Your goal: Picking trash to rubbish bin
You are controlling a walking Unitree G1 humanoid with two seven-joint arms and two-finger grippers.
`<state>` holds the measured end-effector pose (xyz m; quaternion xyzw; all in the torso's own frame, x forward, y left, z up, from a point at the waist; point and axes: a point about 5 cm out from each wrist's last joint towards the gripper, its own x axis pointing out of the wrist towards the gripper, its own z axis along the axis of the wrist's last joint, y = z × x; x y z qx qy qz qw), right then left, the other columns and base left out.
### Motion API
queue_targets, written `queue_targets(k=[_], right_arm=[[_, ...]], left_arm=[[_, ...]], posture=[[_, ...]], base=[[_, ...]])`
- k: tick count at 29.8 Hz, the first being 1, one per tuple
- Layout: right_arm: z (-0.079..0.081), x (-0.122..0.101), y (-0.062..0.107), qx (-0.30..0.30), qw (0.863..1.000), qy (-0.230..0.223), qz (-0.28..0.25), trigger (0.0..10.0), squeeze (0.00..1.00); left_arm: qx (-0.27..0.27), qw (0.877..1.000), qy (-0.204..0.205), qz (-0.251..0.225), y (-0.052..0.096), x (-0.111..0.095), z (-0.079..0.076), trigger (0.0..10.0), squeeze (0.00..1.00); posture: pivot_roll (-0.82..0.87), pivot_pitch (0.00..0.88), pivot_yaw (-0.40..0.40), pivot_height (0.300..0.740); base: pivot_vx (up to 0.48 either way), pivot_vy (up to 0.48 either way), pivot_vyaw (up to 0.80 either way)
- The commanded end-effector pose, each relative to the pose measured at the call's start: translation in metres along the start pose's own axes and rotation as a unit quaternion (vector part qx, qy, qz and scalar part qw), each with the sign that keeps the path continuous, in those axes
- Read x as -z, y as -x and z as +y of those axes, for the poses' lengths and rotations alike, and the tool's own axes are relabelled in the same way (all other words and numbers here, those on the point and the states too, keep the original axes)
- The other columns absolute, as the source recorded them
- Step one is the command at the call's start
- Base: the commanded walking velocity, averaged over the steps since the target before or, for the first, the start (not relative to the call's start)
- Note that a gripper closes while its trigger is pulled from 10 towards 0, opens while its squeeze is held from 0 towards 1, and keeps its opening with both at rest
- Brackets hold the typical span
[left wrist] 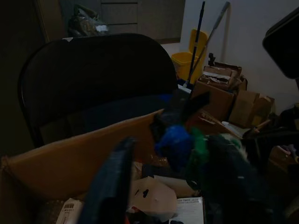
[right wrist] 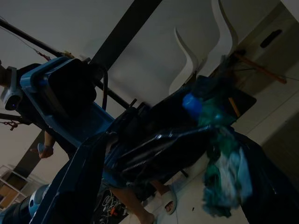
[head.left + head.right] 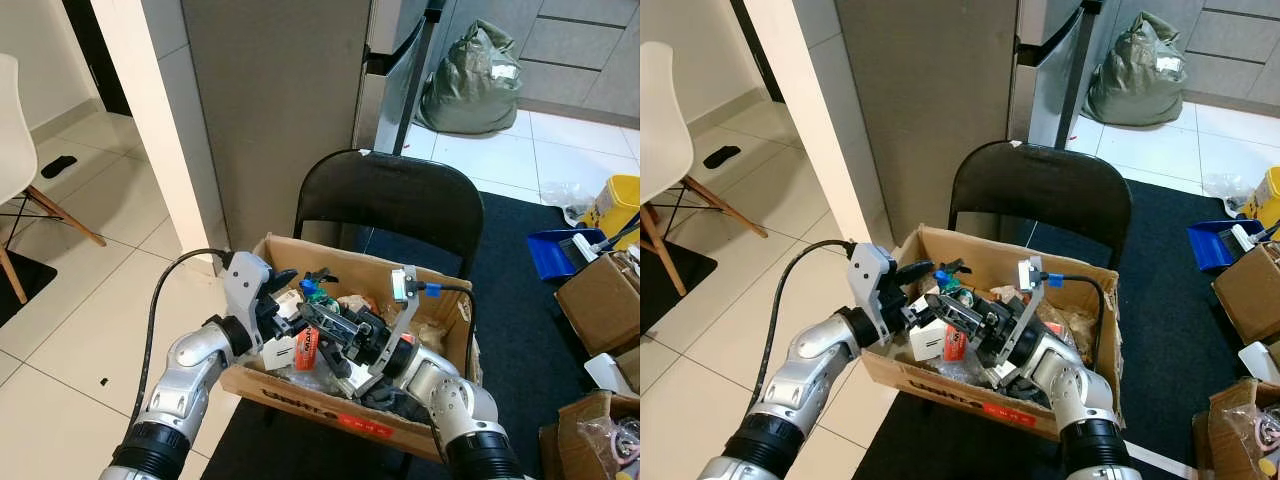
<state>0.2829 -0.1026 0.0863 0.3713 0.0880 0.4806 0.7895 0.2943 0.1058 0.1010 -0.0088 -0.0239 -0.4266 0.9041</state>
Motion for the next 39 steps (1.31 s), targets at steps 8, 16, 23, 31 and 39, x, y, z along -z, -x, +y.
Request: queue_targets(k=[8,16,23,31,39], right_arm=[[0.001,-0.001,0.0,0.002,1.0,0.001,-0.003,10.0,0.0],[0.0,-0.001,0.001,0.006,1.0,0.003,-0.005,10.0,0.0],[-0.005,-0.004,0.004,0.028,0.999,0.01,-0.013,10.0,0.0],[-0.011,-0.012,0.004,0.061,0.997,0.022,-0.036,10.0,0.0],[-0.013,-0.013,0.007,0.072,0.996,0.026,-0.043,10.0,0.0]], left_arm=[[-0.02,1.0,-0.007,0.012,0.005,0.002,0.008,0.0,0.0],[-0.054,0.998,-0.027,0.018,0.009,0.002,0.016,0.0,0.0],[-0.214,0.972,-0.086,0.043,0.035,-0.004,0.065,0.0,0.0],[-0.212,0.972,-0.081,0.056,0.038,0.006,0.063,10.0,0.0],[-0.22,0.969,-0.096,0.053,0.033,0.008,0.063,10.0,1.0]], posture=[[0.06,0.062,0.002,0.74],[0.06,0.062,0.002,0.74],[0.06,0.062,0.002,0.74],[0.06,0.065,0.004,0.74],[0.06,0.065,0.004,0.74]], base=[[0.0,0.0,0.0],[0.0,0.0,0.0],[0.0,0.0,0.0],[0.0,0.0,0.0],[0.0,0.0,0.0]])
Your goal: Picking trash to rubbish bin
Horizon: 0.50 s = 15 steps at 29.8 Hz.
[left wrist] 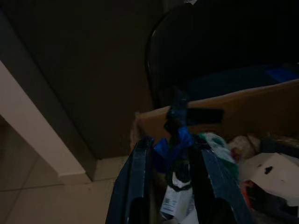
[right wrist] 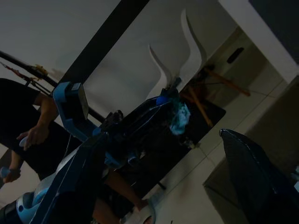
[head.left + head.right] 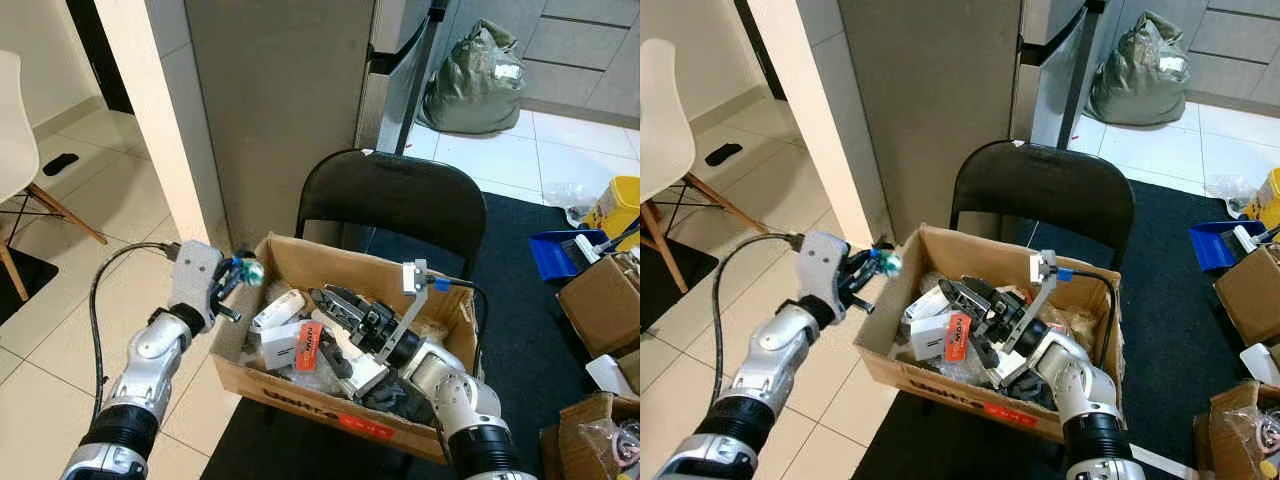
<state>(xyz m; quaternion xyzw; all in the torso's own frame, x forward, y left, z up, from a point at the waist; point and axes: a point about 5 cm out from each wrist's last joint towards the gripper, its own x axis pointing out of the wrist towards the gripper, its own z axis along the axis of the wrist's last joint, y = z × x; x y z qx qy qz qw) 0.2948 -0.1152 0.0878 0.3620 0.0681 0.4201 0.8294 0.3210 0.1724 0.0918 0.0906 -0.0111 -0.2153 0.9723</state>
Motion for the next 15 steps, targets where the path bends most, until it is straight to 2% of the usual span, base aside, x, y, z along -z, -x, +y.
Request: queue_targets(k=[1,9,11,13,14,15], right_arm=[[-0.0031,0.0,0.0025,0.012,1.0,0.0,-0.006,10.0,0.0],[-0.005,-0.0016,0.003,0.021,1.0,0.004,-0.014,10.0,0.0],[-0.005,-0.0015,0.0025,0.022,1.0,0.004,-0.014,10.0,0.0],[-0.0051,-0.0016,0.0024,0.022,1.0,0.005,-0.013,10.0,0.0],[-0.0054,-0.0016,0.0025,0.024,1.0,0.006,-0.013,10.0,0.0],[-0.0057,-0.0017,0.0026,0.026,1.0,0.007,-0.013,10.0,0.0]], left_arm=[[-0.005,1.0,-0.007,-0.002,-0.002,0.0,0.0002,10.0,1.0],[-0.006,1.0,-0.028,0.003,-0.0023,0.0005,0.003,10.0,1.0],[-0.012,1.0,-0.022,0.005,-0.0027,0.0012,0.0042,10.0,1.0],[-0.006,0.999,-0.036,0.012,-0.0029,0.0023,0.003,10.0,1.0],[0.0,0.998,-0.052,0.022,-0.0033,0.005,0.0012,10.0,0.0],[0.0,0.998,-0.057,0.026,-0.0034,0.0059,0.0008,10.0,0.0]], posture=[[0.06,0.065,0.004,0.74],[0.05,0.067,0.007,0.74],[0.05,0.066,0.007,0.74],[0.05,0.066,0.007,0.74],[0.05,0.066,0.007,0.74],[0.05,0.066,0.007,0.74]], base=[[0.0,0.0,0.0],[0.0,0.0,0.0],[0.0,0.0,0.0],[0.0,0.0,0.0],[0.0,0.0,0.0],[0.0,0.0,0.0]])
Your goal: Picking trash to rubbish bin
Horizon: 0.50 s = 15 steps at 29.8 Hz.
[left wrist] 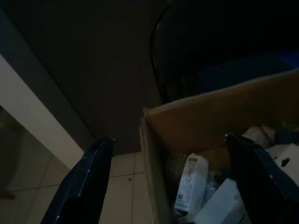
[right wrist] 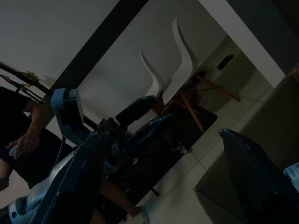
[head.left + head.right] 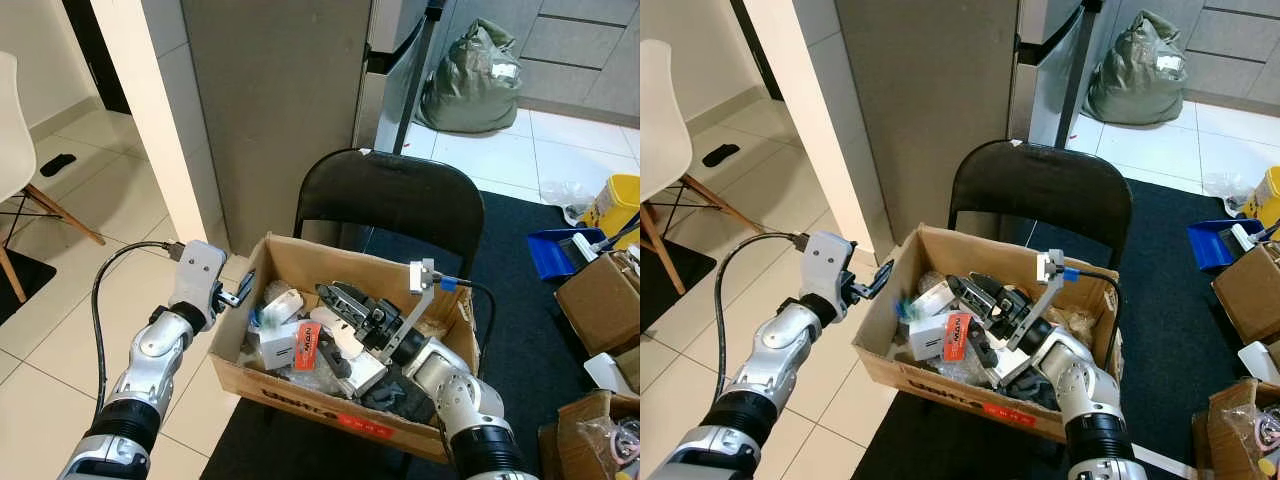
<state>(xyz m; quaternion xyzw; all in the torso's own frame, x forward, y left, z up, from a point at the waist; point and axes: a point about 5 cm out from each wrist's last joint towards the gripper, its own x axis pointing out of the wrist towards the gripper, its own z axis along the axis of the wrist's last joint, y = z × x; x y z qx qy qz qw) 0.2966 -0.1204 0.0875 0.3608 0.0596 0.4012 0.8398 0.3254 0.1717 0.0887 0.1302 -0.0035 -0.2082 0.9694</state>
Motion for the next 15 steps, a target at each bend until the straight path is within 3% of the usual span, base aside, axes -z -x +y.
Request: queue_targets(k=[1,4,5,6,9,15], right_arm=[[-0.002,0.002,0.0,0.009,1.0,0.0,0.001,10.0,0.0],[-0.002,0.001,0.0,0.009,1.0,0.0,0.0,10.0,0.0],[-0.002,0.0,0.001,0.006,1.0,-0.002,-0.003,10.0,0.0],[-0.002,0.0,0.001,0.006,1.0,-0.002,-0.003,10.0,0.0],[0.001,-0.001,0.008,-0.021,1.0,-0.007,-0.001,10.0,0.0],[0.004,0.002,0.022,-0.06,0.998,-0.016,0.02,10.0,0.0]], left_arm=[[0.005,1.0,-0.02,0.009,0.001,0.003,0.0,10.0,0.0],[0.003,1.0,0.007,-0.002,0.001,0.002,-0.001,10.0,0.0],[0.001,0.998,0.057,-0.026,0.0,-0.002,-0.001,10.0,0.0],[0.001,0.998,0.057,-0.026,0.0,-0.002,-0.001,10.0,0.0],[0.045,0.987,0.142,-0.06,0.0,-0.007,-0.01,10.0,0.0],[0.139,0.971,0.189,-0.05,0.007,-0.002,-0.034,10.0,0.0]], posture=[[0.05,0.066,0.007,0.74],[0.05,0.066,0.007,0.74],[0.05,0.066,0.007,0.74],[0.05,0.066,0.007,0.74],[0.05,0.064,0.002,0.74],[0.05,0.058,0.0,0.74]], base=[[0.0,0.0,0.0],[0.0,0.0,0.0],[0.0,0.0,0.0],[0.0,0.0,0.0],[0.0,0.0,0.0],[0.0,0.0,0.0]])
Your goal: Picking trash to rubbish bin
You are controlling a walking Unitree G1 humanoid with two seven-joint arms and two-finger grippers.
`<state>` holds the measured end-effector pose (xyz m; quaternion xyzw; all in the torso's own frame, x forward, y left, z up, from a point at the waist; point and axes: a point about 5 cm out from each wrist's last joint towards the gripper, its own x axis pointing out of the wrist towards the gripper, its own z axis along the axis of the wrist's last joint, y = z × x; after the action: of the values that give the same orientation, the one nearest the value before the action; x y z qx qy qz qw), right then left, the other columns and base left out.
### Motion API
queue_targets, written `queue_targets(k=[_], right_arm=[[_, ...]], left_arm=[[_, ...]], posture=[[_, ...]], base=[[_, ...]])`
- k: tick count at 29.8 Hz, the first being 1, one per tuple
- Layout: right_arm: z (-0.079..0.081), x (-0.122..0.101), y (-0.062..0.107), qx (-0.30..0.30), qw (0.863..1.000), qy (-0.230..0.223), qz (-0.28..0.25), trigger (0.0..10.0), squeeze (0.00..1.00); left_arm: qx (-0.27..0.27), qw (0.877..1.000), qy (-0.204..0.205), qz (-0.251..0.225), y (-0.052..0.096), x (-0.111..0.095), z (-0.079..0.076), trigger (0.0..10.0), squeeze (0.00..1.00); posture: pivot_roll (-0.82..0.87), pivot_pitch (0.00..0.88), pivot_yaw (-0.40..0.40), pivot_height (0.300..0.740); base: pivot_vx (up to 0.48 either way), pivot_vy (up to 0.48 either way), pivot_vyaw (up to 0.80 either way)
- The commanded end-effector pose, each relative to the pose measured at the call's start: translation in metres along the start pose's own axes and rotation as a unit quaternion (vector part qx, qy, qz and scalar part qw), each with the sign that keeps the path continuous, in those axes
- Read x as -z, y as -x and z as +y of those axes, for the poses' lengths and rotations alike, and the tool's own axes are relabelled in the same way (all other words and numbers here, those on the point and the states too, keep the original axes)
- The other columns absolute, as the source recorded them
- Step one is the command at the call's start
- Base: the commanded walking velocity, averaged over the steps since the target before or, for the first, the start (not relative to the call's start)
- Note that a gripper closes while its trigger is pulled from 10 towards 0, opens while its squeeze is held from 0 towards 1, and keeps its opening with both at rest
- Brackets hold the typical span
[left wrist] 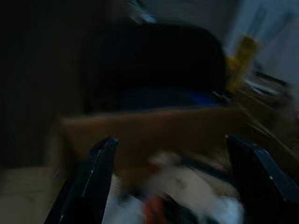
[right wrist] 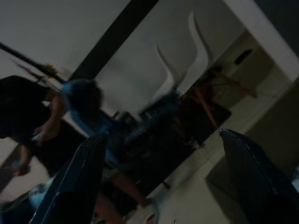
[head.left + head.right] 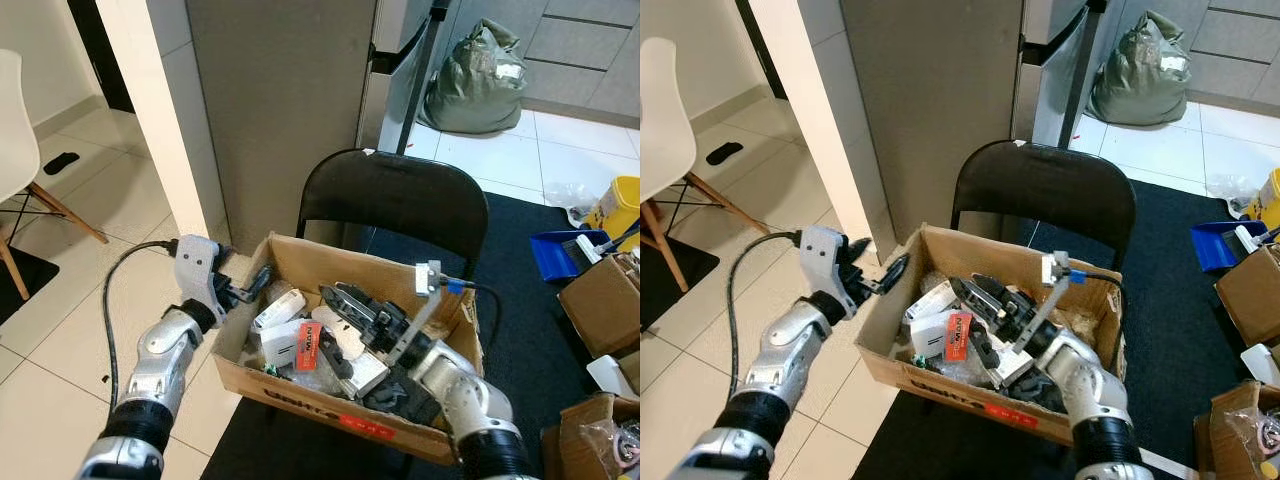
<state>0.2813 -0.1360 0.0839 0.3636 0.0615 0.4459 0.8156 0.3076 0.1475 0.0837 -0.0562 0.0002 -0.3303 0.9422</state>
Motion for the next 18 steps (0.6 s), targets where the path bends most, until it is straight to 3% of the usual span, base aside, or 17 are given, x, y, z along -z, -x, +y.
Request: queue_targets(k=[1,7,10,13,15,18], right_arm=[[0.003,0.003,0.005,-0.022,1.0,-0.01,0.006,10.0,0.0],[0.003,0.008,0.026,-0.034,0.999,-0.032,0.017,10.0,0.0],[-0.013,0.017,0.04,0.039,0.999,-0.024,0.029,10.0,0.0],[-0.021,0.021,0.046,0.074,0.997,-0.026,0.028,10.0,0.0],[-0.03,0.025,0.057,0.12,0.992,-0.034,0.023,10.0,0.0],[-0.034,0.029,0.065,0.141,0.989,-0.042,0.021,10.0,0.0]], left_arm=[[0.037,0.999,0.024,0.01,0.002,0.007,-0.01,10.0,0.0],[0.074,0.993,0.073,0.054,0.012,0.027,-0.022,10.0,0.0],[0.058,0.991,0.077,0.093,0.021,0.044,-0.023,10.0,0.0],[0.053,0.99,0.081,0.107,0.026,0.052,-0.023,10.0,0.0],[0.039,0.987,0.085,0.132,0.034,0.064,-0.024,10.0,0.0],[0.032,0.983,0.09,0.156,0.042,0.074,-0.024,10.0,0.0]], posture=[[0.05,0.058,0.0,0.74],[0.04,0.062,0.005,0.74],[0.04,0.066,0.003,0.74],[0.04,0.066,0.003,0.74],[0.03,0.067,0.002,0.74],[0.03,0.067,0.002,0.74]], base=[[0.0,0.0,0.0],[0.0,0.0,0.0],[0.0,0.0,0.0],[0.0,0.0,0.0],[-0.279,0.0,0.0],[-0.372,0.0,0.0]])
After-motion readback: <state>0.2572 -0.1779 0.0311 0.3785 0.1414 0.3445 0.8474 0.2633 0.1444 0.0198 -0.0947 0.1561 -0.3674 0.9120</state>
